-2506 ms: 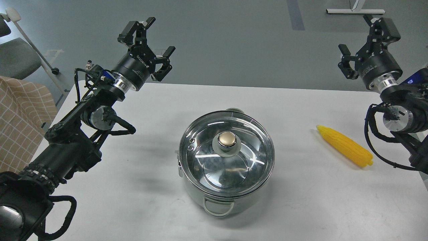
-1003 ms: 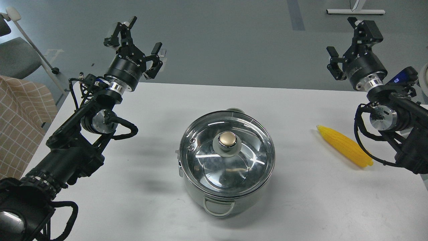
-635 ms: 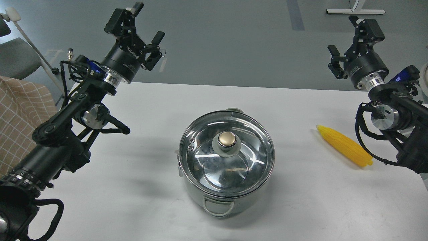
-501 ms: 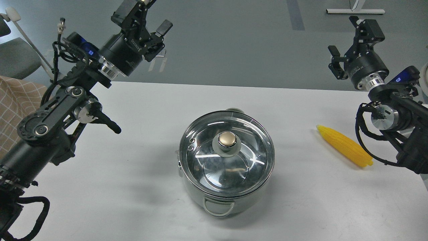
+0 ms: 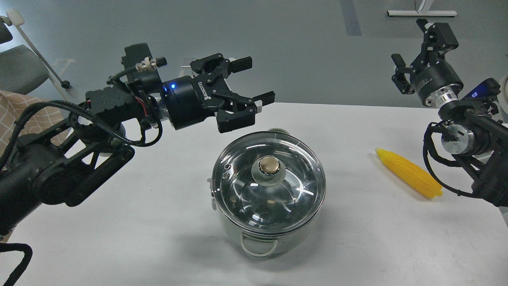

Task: Open pot and put corn in
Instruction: 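Reach the left gripper over the pot to the gold lid knob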

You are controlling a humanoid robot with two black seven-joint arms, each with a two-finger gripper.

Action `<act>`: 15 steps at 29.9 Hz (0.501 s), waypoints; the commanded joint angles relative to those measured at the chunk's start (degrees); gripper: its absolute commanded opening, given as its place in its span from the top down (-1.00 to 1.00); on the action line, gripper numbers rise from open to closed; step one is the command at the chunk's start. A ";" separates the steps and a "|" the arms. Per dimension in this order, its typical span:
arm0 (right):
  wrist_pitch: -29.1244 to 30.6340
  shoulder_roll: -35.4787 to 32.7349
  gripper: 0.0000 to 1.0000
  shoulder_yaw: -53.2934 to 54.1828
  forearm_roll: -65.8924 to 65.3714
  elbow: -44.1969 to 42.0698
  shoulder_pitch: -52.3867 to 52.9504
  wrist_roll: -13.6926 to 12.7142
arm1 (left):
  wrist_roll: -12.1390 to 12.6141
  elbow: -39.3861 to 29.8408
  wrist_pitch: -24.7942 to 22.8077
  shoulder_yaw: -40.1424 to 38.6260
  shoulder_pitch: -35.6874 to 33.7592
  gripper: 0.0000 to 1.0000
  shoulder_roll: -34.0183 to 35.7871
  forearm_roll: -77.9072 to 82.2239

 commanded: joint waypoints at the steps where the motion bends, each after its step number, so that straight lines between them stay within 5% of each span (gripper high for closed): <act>1: -0.01 0.00 -1.00 0.00 0.01 0.09 -0.14 -0.02 | 0.01 -2.46 0.60 6.22 -0.08 -0.95 1.62 0.49; 15: -0.10 -0.17 -1.00 0.00 0.01 0.26 -1.02 -0.02 | 0.01 -3.26 0.60 13.36 1.23 -0.95 1.45 0.49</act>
